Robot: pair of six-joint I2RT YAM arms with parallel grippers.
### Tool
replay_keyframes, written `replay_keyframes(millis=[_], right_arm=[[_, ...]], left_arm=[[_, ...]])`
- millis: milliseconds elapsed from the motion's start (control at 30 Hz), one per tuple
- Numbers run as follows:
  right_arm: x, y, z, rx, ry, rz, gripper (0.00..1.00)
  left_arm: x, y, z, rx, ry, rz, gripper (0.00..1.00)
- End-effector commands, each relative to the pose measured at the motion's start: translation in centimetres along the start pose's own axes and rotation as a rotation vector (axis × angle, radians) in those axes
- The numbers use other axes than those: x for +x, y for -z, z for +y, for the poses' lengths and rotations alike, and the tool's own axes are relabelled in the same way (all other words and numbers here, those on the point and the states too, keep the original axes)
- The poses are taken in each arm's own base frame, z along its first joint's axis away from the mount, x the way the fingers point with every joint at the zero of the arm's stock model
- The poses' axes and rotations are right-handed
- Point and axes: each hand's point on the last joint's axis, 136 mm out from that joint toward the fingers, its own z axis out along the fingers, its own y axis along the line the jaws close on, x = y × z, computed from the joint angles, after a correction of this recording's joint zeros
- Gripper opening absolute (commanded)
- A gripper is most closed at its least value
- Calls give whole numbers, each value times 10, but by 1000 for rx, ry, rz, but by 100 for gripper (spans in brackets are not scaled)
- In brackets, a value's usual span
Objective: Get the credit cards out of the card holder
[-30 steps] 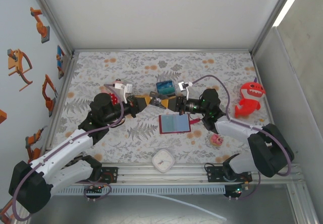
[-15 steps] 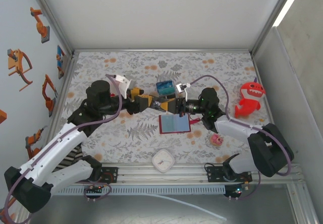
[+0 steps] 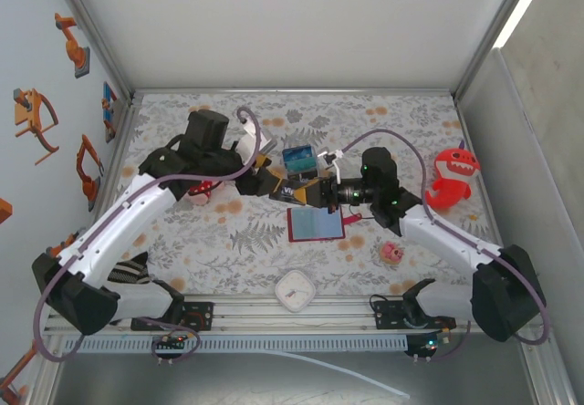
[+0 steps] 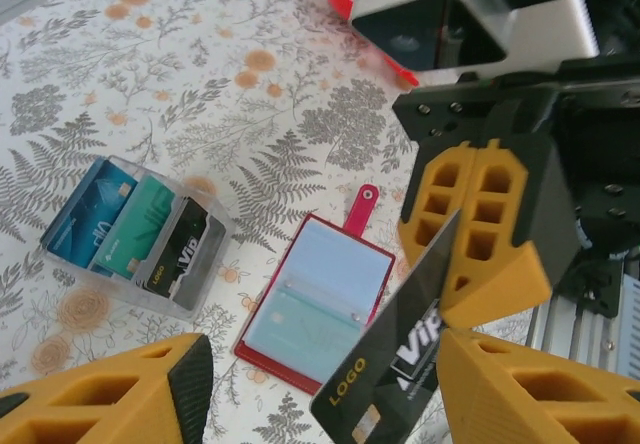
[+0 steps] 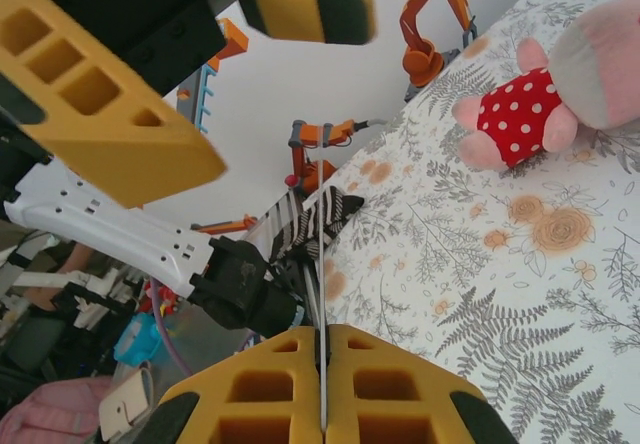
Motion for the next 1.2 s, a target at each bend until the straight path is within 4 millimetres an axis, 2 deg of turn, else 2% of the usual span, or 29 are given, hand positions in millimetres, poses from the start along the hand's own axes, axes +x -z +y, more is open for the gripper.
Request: replay_keyframes(millis=[0,200,400,633,733,900,933,1000,1067,1167], right_arm=[[5,7,7,36,52,50,0],[8,11,12,55,78,100,0],[8,11,14,53,98,121,0],[7,11,13,56,107,127,0],[7,10,11,59,106,126,0],[8,10,8,74,103,126,0],[7,10,7,81,106,125,0],[7,12,3,113,108,119,0],[7,14,-5,166,109,111,7],[6,23,-21,288,112,92,33]], left_arm=[[2,0,-16,108,-100,54,61],[-2,-10,-26,235,-121,93,58],[7,-21,-28,309,-107,154,53],[17,-30,-38,377,-115,219,53],[21,-34,-42,399,-118,243,40],[23,-39,-43,410,-116,257,6],[24,-39,-43,411,-118,259,2],[25,-40,-43,411,-119,262,0],[25,-40,-40,393,-126,263,0],[23,-43,-30,328,-138,250,0]])
